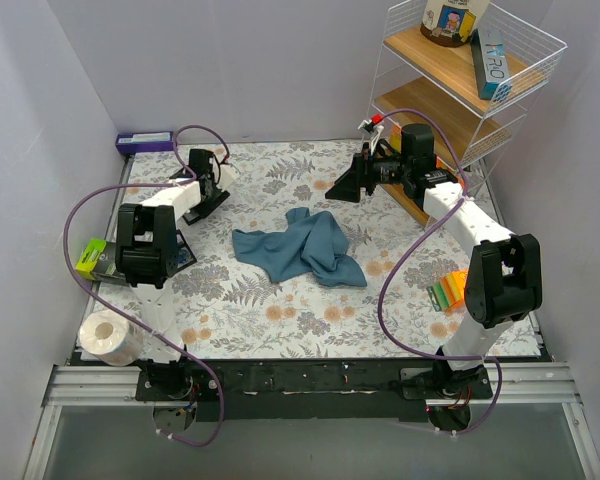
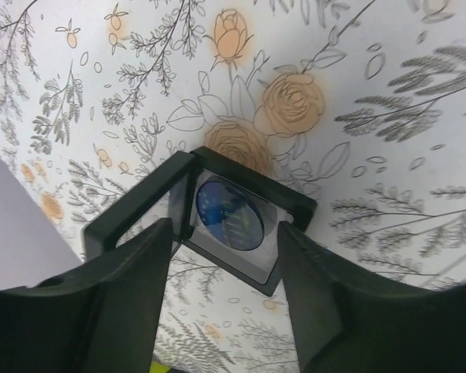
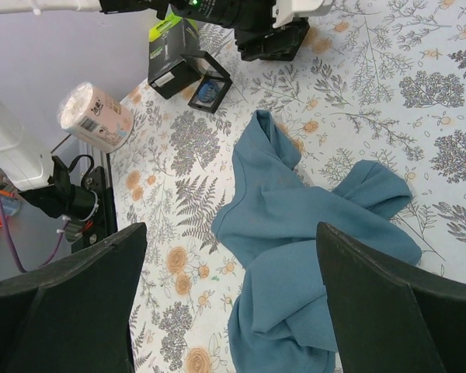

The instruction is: Remove the brooch from the garment

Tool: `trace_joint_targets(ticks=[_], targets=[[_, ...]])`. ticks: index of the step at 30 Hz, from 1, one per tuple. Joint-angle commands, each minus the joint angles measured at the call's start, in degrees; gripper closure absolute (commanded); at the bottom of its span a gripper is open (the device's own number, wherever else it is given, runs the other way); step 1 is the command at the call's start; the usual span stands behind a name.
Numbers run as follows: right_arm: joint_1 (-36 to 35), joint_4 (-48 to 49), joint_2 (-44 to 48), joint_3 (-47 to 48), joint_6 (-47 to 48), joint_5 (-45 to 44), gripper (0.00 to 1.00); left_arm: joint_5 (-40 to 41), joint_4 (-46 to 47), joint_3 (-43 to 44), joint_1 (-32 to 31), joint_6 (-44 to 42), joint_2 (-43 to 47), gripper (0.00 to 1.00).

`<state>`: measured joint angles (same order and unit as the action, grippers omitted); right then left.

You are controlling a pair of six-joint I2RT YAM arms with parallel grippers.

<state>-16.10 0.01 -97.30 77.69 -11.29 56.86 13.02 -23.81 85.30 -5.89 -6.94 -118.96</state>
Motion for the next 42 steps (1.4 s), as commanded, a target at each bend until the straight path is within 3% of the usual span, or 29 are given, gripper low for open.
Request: trace_joint_targets(ticks=[1, 3, 5, 11, 15, 18, 24, 33, 36, 39, 41, 42], targets=[[0.3, 0.1, 2.7, 0.9, 1.5, -0.1, 0.04, -6.9, -4.7, 2.8, -1.1, 4.3, 7.4, 0.42], [0.5, -1.8, 2.9, 1.1, 1.6, -2.1, 0.02, -9.6, -7.3, 3.7, -1.7, 6.0, 8.3, 0.39], [0.7, -4.3, 3.3, 1.6, 2.1, -6.0, 0.02, -15.4, -9.0, 5.4, -2.3, 10.2, 9.5, 0.02], [0.6, -15.1, 4.7, 7.2, 3.4, -29.6, 0.02, -28.7, -12.9, 8.6, -4.0, 18.5, 12.4, 0.02], [0.5, -24.2, 4.0, 12.8, 3.4, -39.8, 0.02, -37.9, -12.8, 10.0, -4.0, 27.0, 13.4, 0.02], [0.2, -27.0, 3.7, 17.7, 5.3, -41.4, 0.02, -42.8, -10.6, 11.6, -4.0, 30.5, 14.4, 0.02], [-0.5, -30.6, 1.3, 25.2, 5.8, -44.7, 0.02, -44.3, -7.0, 16.5, -3.9, 35.4, 14.8, 0.02], [-0.1, -15.2, 7.1, 24.0, 13.6, -40.4, 0.02, -38.1, 6.0, 20.6, -3.3, 46.5, 19.0, 0.02], [-0.1, -21.6, 3.5, 30.6, 12.4, -39.7, 0.02, -37.8, 10.5, 16.4, -3.3, 48.5, 21.6, 0.02], [0.1, -19.4, 5.0, 23.6, 9.6, -42.3, 0.02, -40.9, 16.9, 9.4, -3.3, 52.0, 24.7, 0.02], [0.0, -18.7, 5.6, 21.1, 8.0, -42.9, 0.02, -50.1, 21.9, -2.8, -3.4, 49.1, 26.7, 0.02], [0.0, -19.3, 5.5, 18.0, 8.9, -40.4, 0.02, -63.7, 26.2, -6.9, -3.7, 43.3, 28.7, 0.02]])
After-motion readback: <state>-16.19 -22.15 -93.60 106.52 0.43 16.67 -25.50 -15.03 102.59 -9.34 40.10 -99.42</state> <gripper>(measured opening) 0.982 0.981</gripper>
